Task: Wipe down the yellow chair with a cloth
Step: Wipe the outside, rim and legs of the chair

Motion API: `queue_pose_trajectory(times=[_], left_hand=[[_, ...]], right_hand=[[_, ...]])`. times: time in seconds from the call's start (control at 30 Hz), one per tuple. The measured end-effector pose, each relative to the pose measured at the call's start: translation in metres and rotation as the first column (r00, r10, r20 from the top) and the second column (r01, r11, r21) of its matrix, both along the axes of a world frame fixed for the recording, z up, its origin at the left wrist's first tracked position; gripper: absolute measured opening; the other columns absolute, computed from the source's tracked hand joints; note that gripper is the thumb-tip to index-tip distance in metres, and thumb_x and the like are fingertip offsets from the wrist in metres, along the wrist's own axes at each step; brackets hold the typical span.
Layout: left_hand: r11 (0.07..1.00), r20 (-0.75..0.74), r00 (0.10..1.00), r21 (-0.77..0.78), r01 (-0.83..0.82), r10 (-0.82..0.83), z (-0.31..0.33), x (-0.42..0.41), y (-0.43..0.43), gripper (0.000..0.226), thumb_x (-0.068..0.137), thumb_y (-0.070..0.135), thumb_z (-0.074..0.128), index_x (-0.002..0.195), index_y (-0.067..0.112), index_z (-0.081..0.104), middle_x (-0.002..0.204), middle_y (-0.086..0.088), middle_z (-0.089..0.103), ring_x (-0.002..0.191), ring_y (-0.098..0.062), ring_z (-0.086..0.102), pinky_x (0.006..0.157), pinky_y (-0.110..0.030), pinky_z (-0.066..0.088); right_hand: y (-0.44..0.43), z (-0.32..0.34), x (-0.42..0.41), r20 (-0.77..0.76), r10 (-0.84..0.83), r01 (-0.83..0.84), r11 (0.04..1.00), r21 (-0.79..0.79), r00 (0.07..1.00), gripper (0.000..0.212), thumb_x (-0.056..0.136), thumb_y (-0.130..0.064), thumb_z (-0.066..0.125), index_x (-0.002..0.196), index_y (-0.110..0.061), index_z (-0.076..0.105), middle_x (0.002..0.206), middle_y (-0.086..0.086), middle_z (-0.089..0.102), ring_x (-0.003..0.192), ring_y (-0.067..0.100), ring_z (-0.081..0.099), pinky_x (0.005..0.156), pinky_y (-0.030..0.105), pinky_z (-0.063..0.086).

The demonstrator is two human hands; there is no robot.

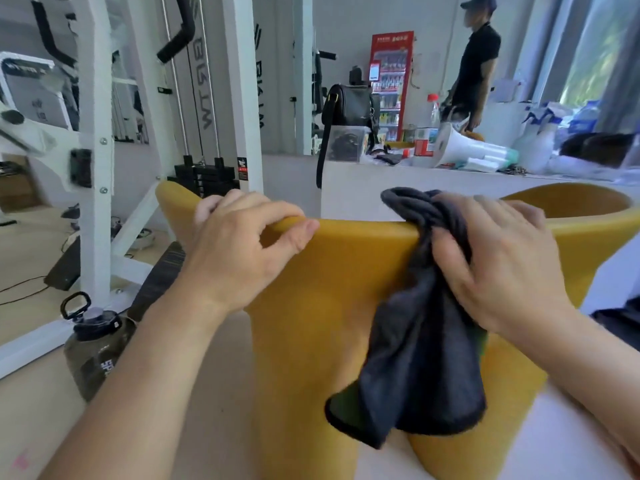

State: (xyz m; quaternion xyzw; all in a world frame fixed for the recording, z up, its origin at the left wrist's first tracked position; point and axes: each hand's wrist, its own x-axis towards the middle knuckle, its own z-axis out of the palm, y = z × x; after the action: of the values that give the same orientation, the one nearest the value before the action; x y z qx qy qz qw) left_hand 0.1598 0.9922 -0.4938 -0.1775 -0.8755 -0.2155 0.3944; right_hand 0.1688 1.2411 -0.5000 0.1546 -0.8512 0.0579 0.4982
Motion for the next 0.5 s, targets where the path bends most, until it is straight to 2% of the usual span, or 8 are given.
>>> queue_pose_trajectory(times=[0.1, 0.17, 0.27, 0.33, 0.37, 0.43, 0.5], left_hand=[[1.000, -0.030, 1.000, -0.014, -0.004, 0.003, -0.001, 0.003, 0.004, 0.048, 0.086, 0.067, 0.033, 0.092, 0.032, 0.066, 0.088, 0.013, 0.061, 0.090, -0.012, 0.049, 0.090, -0.034, 0.023], [0.999, -0.059, 0.998, -0.037, -0.040, 0.038, 0.000, 0.006, 0.011, 0.050, 0.087, 0.066, 0.032, 0.090, 0.030, 0.067, 0.086, 0.012, 0.062, 0.088, -0.014, 0.051, 0.088, -0.034, 0.024], [0.990, -0.072, 0.994, -0.104, -0.092, 0.085, 0.002, 0.016, 0.037, 0.052, 0.088, 0.065, 0.033, 0.086, 0.026, 0.068, 0.083, 0.010, 0.065, 0.084, -0.018, 0.055, 0.081, -0.036, 0.026], [0.977, -0.096, 0.988, -0.160, -0.138, 0.124, 0.003, 0.025, 0.062, 0.050, 0.090, 0.060, 0.036, 0.084, 0.024, 0.069, 0.079, 0.007, 0.065, 0.082, -0.020, 0.057, 0.076, -0.037, 0.027], [0.972, -0.110, 0.985, -0.182, -0.150, 0.132, 0.004, 0.031, 0.075, 0.045, 0.091, 0.055, 0.038, 0.083, 0.023, 0.069, 0.077, 0.005, 0.064, 0.080, -0.021, 0.057, 0.075, -0.037, 0.027], [0.965, -0.169, 0.981, -0.224, -0.136, 0.099, 0.003, 0.039, 0.095, 0.028, 0.092, 0.038, 0.046, 0.086, 0.022, 0.068, 0.075, 0.002, 0.063, 0.077, -0.025, 0.056, 0.072, -0.037, 0.029], [0.958, -0.165, 0.986, -0.279, -0.067, 0.021, 0.006, 0.044, 0.098, 0.029, 0.088, 0.030, 0.040, 0.092, 0.021, 0.067, 0.078, 0.002, 0.066, 0.075, -0.027, 0.058, 0.068, -0.037, 0.034]], right_hand=[[0.002, -0.007, -0.020, -0.189, 0.117, -0.158, 0.963, -0.218, 0.975, 0.035, 0.082, -0.030, 0.043, 0.098, -0.012, 0.068, 0.081, 0.006, 0.066, 0.080, 0.030, 0.061, 0.080, 0.034, 0.035], [0.004, -0.010, -0.031, -0.282, 0.162, -0.228, 0.949, -0.217, 0.946, 0.034, 0.080, -0.027, 0.044, 0.094, -0.010, 0.070, 0.078, 0.006, 0.066, 0.077, 0.027, 0.061, 0.080, 0.034, 0.035], [0.036, -0.012, -0.046, -0.297, 0.269, -0.334, 0.922, -0.196, 0.916, 0.038, 0.080, -0.025, 0.041, 0.094, -0.002, 0.068, 0.084, 0.007, 0.066, 0.079, 0.030, 0.063, 0.082, 0.044, 0.041], [0.059, -0.013, -0.058, -0.255, 0.327, -0.394, 0.873, -0.286, 0.910, 0.042, 0.082, -0.025, 0.038, 0.096, 0.004, 0.066, 0.090, 0.008, 0.063, 0.084, 0.032, 0.062, 0.081, 0.050, 0.044], [0.066, -0.013, -0.062, -0.227, 0.346, -0.409, 0.838, -0.363, 0.910, 0.044, 0.083, -0.025, 0.037, 0.098, 0.006, 0.064, 0.093, 0.010, 0.063, 0.087, 0.033, 0.061, 0.082, 0.048, 0.045], [0.072, -0.012, -0.066, -0.175, 0.348, -0.385, 0.748, -0.541, 0.921, 0.047, 0.082, -0.027, 0.036, 0.102, 0.007, 0.063, 0.099, 0.014, 0.064, 0.094, 0.031, 0.061, 0.086, 0.034, 0.045], [0.063, -0.011, -0.058, -0.166, 0.279, -0.314, 0.655, -0.688, 0.946, 0.049, 0.079, -0.028, 0.036, 0.108, 0.000, 0.064, 0.107, 0.010, 0.064, 0.102, 0.023, 0.059, 0.087, 0.016, 0.041]])
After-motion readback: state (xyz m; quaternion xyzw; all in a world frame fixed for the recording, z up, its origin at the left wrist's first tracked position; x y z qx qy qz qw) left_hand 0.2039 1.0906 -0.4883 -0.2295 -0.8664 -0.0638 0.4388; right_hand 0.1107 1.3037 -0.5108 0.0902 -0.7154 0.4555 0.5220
